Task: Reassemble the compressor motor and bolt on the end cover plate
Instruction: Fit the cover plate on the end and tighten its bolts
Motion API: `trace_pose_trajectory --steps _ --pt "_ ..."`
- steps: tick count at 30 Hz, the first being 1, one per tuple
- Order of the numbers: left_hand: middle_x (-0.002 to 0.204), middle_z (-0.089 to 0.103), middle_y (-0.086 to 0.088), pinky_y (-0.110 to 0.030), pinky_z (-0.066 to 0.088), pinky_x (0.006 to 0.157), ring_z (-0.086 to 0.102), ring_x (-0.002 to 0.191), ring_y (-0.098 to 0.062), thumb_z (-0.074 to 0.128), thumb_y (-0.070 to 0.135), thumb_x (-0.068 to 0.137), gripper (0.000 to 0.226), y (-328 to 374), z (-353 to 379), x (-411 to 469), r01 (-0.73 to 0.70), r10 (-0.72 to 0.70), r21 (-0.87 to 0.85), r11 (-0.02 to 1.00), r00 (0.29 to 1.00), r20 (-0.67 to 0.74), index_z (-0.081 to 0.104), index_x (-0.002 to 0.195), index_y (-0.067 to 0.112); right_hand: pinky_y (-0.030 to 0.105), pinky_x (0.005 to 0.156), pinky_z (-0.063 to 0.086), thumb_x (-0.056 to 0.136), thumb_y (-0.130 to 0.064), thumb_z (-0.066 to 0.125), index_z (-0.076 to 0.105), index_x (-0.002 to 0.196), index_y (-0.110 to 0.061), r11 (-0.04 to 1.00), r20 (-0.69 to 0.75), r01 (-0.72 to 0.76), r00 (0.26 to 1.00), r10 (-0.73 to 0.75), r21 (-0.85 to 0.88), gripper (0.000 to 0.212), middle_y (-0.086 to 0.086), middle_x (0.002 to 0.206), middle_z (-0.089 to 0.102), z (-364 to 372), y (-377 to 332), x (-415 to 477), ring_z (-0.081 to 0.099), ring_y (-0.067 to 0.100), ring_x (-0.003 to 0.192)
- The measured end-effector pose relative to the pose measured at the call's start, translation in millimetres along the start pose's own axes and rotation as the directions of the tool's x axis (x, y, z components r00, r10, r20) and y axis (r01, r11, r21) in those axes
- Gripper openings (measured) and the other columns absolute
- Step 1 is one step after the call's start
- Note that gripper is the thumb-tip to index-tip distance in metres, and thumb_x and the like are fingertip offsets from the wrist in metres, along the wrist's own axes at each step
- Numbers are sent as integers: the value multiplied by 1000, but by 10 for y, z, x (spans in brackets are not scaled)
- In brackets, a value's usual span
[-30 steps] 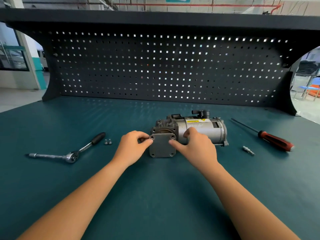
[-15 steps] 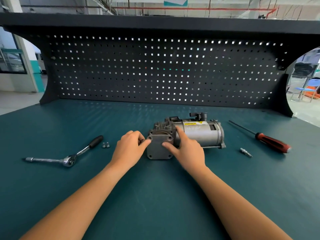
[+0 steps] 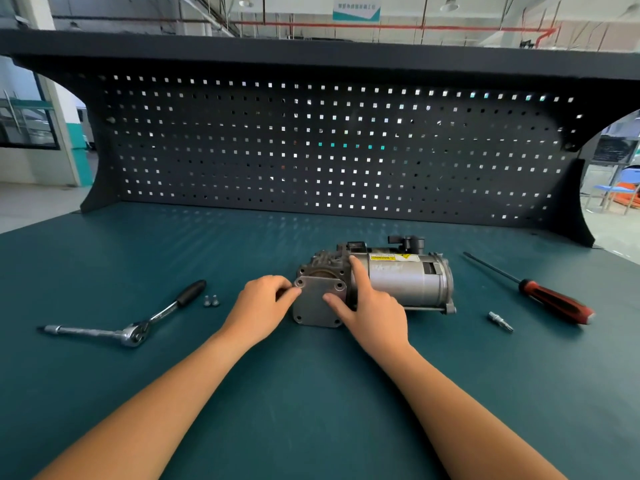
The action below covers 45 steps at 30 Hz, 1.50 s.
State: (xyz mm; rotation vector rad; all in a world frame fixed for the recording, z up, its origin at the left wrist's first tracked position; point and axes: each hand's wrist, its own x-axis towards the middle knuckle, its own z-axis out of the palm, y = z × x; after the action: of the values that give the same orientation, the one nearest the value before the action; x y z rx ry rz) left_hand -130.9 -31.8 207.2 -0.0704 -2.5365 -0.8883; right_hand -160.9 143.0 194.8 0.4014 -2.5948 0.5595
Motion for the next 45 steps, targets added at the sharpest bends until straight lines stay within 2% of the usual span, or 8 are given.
trace_pose_trajectory --steps 4,7,10,13,19,26,37,45 --pt "71 52 9 -25 37 63 55 67 -12 56 25 92 19 -7 -47 -39 -76 77 35 996 997 -30 64 81 13 28 52 34 87 -57 49 15 148 -26 994 -9 42 999 -41 105 76 -4 67 54 -80 -17 -40 62 23 70" --pt "75 56 6 -29 48 64 60 67 -13 58 18 91 13 1 -83 -88 -77 71 -136 988 996 -46 66 81 16 29 53 35 88 -47 55 32 143 -23 975 -71 94 994 -81 202 64 -7 59 46 -145 -60 -85 55 21 60" --pt "72 59 6 -21 53 53 60 57 -1 57 10 91 23 9 -144 -95 -10 -20 -391 920 997 -71 63 76 27 28 50 30 88 -38 60 57 118 -15 925 -183 83 983 -15 372 38 -15 51 37 -176 -62 -148 42 14 54" --pt "60 63 8 -14 49 50 58 55 2 56 9 92 24 18 -171 -105 27 -75 -541 841 995 -66 66 79 27 24 53 36 84 -36 66 61 86 -18 833 -96 12 994 50 553 18 -14 49 42 -216 -60 -186 42 6 50" --pt "52 61 7 -12 45 49 56 49 -2 59 7 90 21 33 -148 -109 135 -195 -680 721 981 -12 69 77 21 17 48 24 89 -20 63 56 59 -5 708 69 -5 996 -61 706 34 -10 49 37 -219 -119 -190 30 5 47" --pt "80 66 -2 -13 52 59 65 71 -8 50 0 93 19 19 -255 -61 168 -312 -857 488 950 9 66 90 12 15 43 16 87 -20 65 46 56 5 592 170 -162 984 43 790 44 -8 48 21 -227 -174 -219 16 7 43" --pt "69 63 11 -14 45 47 55 53 5 64 8 86 16 -14 -220 -87 100 -222 -681 726 971 -94 64 78 22 13 41 18 88 -20 62 51 45 -18 428 338 -334 939 68 840 45 -12 41 23 -259 -212 -229 18 5 38" --pt "79 64 8 -12 46 66 59 74 -7 68 8 82 22 -36 -227 -96 -7 -40 -397 918 993 -109 59 76 27 18 45 15 87 -19 64 39 46 -16 477 296 -290 953 64 830 48 -3 51 17 -252 -220 -245 14 10 46"
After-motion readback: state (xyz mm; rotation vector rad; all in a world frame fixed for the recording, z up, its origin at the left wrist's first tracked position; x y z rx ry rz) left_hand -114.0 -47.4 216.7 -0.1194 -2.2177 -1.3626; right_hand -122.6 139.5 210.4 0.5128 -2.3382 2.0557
